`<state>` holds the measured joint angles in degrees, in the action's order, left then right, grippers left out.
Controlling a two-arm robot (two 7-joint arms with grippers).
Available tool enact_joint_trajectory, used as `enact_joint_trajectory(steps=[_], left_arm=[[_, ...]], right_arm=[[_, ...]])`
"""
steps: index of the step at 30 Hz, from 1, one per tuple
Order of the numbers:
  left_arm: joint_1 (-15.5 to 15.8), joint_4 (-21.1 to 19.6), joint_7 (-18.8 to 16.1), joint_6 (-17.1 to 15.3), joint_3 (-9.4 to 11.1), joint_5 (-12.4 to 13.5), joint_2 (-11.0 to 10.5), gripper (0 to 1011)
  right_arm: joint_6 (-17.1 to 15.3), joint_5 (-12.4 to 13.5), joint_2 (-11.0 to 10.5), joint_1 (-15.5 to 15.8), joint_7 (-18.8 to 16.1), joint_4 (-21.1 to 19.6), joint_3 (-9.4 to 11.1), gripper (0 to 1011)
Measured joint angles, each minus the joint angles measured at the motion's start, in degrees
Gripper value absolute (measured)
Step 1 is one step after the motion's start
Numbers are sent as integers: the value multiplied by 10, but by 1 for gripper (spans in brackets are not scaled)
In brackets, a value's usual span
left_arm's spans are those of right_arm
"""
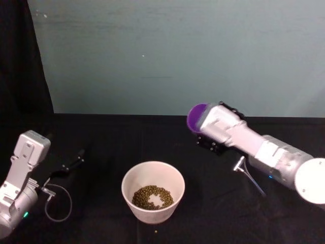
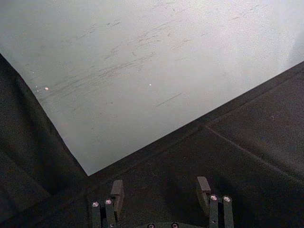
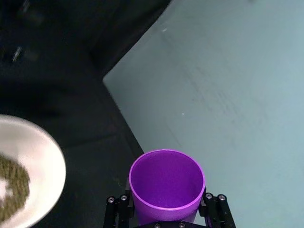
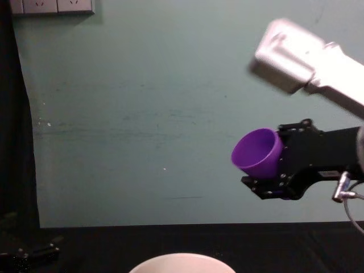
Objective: Pick up the cup and pour the mung beans from the cup into the bowl.
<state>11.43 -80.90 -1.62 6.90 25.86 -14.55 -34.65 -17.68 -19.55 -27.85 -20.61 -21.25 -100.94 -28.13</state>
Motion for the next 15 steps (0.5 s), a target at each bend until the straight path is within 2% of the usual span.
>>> enact_joint_trajectory(steps=[1,2,3,7,8,10,11,15], left_arm=[[0,0,0,0,0,0,0,1003],[0,0,0,0,0,0,0,1004],[0,0,0,0,0,0,0,1003],[0,0,0,0,0,0,0,1003],[0,0,0,0,0,0,0,1003],[0,0,0,0,0,0,0,1003],[0,0,0,0,0,0,0,1003],[0,0,0,0,0,0,0,1003]], right_arm=[[16,32,9,12,3,8,23,734],[23,47,14,19,3,12,35,734],[36,77,23,29,1,22,55,734],[54,131,40,44,-9,42,89,734],[59,157,47,49,-15,51,102,734],[62,179,53,52,-21,62,111,734],[63,203,57,53,-31,73,117,734],[66,248,66,55,-51,100,128,734]])
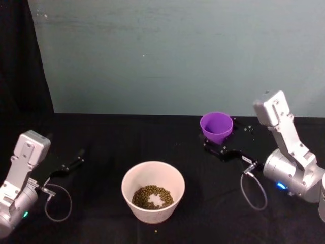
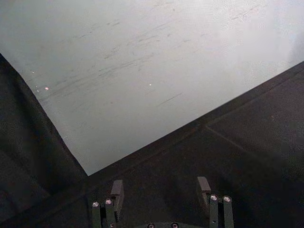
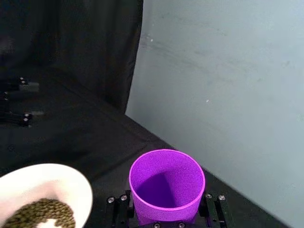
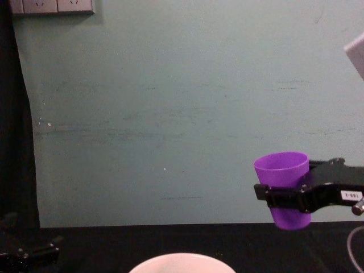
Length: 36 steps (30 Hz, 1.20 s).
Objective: Pick up the cup and pour the mung beans from the cup into the bowl.
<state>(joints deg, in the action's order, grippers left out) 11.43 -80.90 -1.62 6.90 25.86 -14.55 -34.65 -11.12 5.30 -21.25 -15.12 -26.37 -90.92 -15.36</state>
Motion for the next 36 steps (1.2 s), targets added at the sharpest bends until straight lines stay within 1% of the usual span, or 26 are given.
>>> enact_joint_trajectory(steps=[5,10,21,22,25,28,29,31,34,35,36], left_arm=[[0,0,0,0,0,0,0,1004],[0,0,0,0,0,0,0,1003],[0,0,0,0,0,0,0,1003],[0,0,0,0,0,0,0,1003],[0,0,0,0,0,0,0,1003],[0,0,0,0,0,0,0,1003],[0,0,0,0,0,0,0,1003],[0,0,0,0,0,0,0,1003],[0,0,0,0,0,0,0,1003],[0,0,0,0,0,0,0,1003],[0,0,0,0,0,0,0,1003]], right_arm=[[6,35,2,-1,-20,31,2,734],[8,52,0,-6,-31,46,-1,734],[8,48,0,-5,-31,43,-1,734],[9,51,0,-5,-33,44,-1,734],[10,51,-4,-5,-32,32,-6,734],[22,48,-6,-1,-26,27,-13,734],[34,47,-6,0,-23,34,-16,734],[47,46,-5,1,-20,46,-20,734],[77,47,-3,1,-15,75,-23,734],[94,48,-2,1,-12,90,-25,734],[94,48,-2,1,-12,90,-25,734]])
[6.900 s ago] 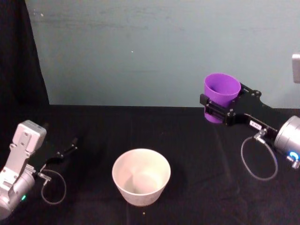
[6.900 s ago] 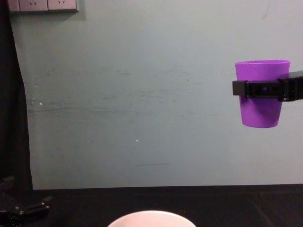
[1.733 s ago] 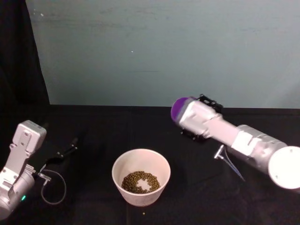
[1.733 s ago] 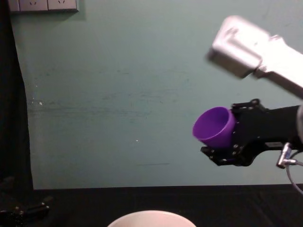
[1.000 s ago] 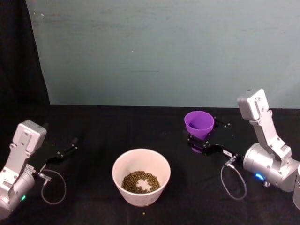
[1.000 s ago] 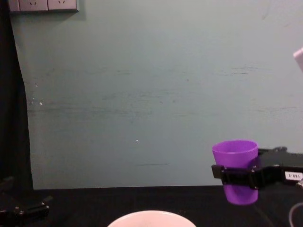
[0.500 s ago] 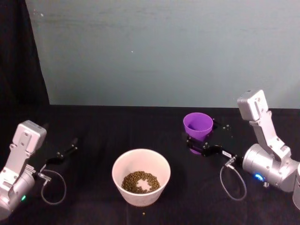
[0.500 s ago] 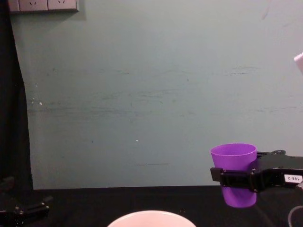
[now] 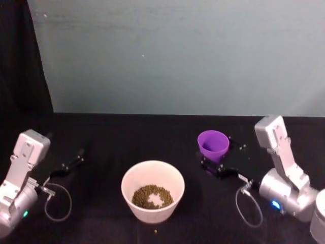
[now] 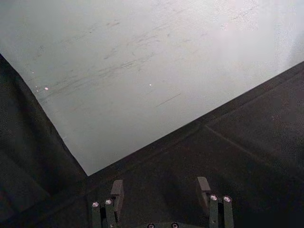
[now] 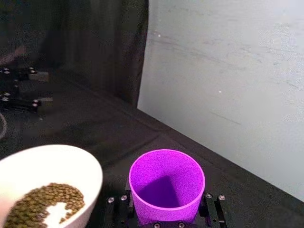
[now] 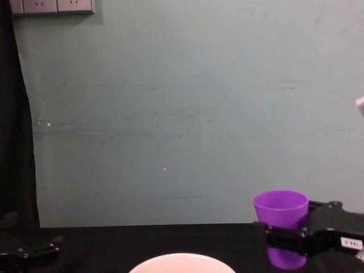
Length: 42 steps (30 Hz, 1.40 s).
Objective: Pick up the cup and pour the mung beans from the cup into the bowl.
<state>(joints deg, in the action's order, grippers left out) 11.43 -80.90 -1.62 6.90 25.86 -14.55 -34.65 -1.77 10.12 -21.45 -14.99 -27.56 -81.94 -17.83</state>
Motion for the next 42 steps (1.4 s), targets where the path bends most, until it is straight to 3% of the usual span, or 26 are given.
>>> enact_joint_trajectory(steps=[3,9,25,42], left_arm=[[0,0,0,0,0,0,0,1003],[0,0,0,0,0,0,0,1003],[0,0,0,0,0,0,0,1003],[0,0,0,0,0,0,0,1003]], right_arm=[[49,3,3,2,8,34,-2,734],[104,23,8,-1,-2,83,-3,734],[118,82,30,-23,-35,165,-13,734],[126,94,27,-28,-40,190,-22,734]])
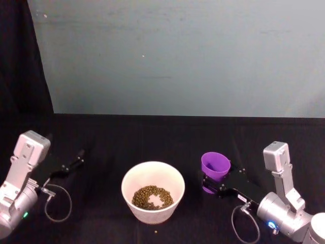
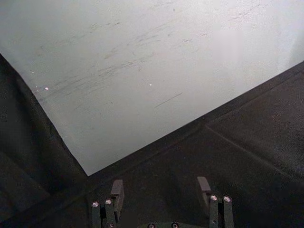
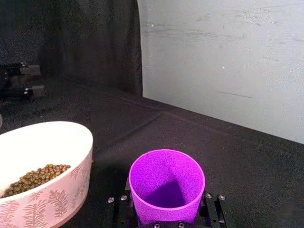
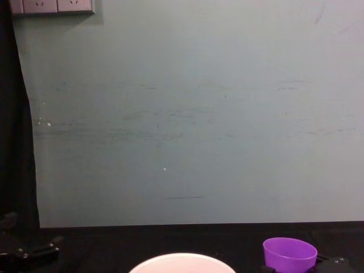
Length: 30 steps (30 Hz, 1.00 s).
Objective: Pick up the cup and pour the mung beans from the cup into the bowl.
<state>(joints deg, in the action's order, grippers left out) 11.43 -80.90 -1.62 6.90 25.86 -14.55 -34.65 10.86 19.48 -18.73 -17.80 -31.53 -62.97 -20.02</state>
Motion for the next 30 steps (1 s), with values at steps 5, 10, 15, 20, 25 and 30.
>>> enact_joint_trajectory(steps=[5,10,15,20,25,30], left_arm=[[0,0,0,0,0,0,0,1003],[0,0,0,0,0,0,0,1003],[0,0,0,0,0,0,0,1004],[0,0,0,0,0,0,0,1003],[0,0,0,0,0,0,0,1003],[0,0,0,0,0,0,0,1003]], right_arm=[[-3,-15,-5,3,14,-12,-5,734],[-5,-25,-8,6,22,-22,-7,734],[-5,-25,-8,7,22,-23,-6,734],[-5,-25,-8,7,22,-23,-6,735],[-5,-25,-8,7,22,-23,-6,790],[-5,-25,-8,6,22,-23,-6,926]])
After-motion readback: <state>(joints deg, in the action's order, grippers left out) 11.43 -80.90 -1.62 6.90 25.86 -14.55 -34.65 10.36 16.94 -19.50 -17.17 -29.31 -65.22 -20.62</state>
